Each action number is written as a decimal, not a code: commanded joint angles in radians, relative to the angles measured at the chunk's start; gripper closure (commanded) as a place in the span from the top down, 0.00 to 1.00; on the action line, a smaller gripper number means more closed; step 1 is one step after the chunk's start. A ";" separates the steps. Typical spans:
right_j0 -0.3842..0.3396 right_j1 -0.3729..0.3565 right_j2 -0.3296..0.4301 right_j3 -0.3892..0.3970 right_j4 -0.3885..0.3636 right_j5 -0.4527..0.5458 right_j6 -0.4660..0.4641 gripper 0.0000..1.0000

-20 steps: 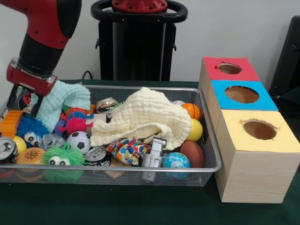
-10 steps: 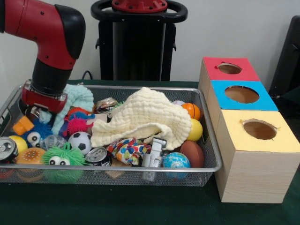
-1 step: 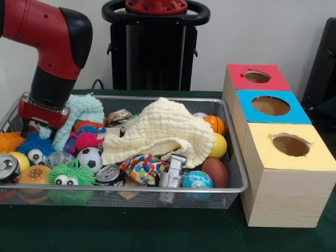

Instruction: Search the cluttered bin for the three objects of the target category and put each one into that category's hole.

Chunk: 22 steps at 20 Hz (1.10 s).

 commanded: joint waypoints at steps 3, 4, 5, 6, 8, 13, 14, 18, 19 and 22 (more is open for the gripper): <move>-0.068 0.082 0.110 -0.034 0.027 -0.041 0.052 1.00; -0.082 0.073 0.132 -0.024 0.029 -0.034 0.038 1.00; -0.100 0.062 0.162 -0.012 0.030 -0.024 0.020 0.00; -0.115 0.057 0.187 -0.001 0.036 -0.020 0.013 0.00; -0.146 0.047 0.236 0.023 0.046 -0.012 -0.001 0.00; -0.137 0.036 0.262 0.060 0.122 0.033 0.051 0.00; -0.158 0.028 0.292 0.080 0.141 0.049 0.040 0.00; -0.213 -0.026 0.401 0.191 0.244 0.135 0.023 0.00; -0.217 -0.037 0.416 0.213 0.271 0.153 0.033 0.00; -0.228 -0.054 0.459 0.262 0.355 0.198 0.058 0.00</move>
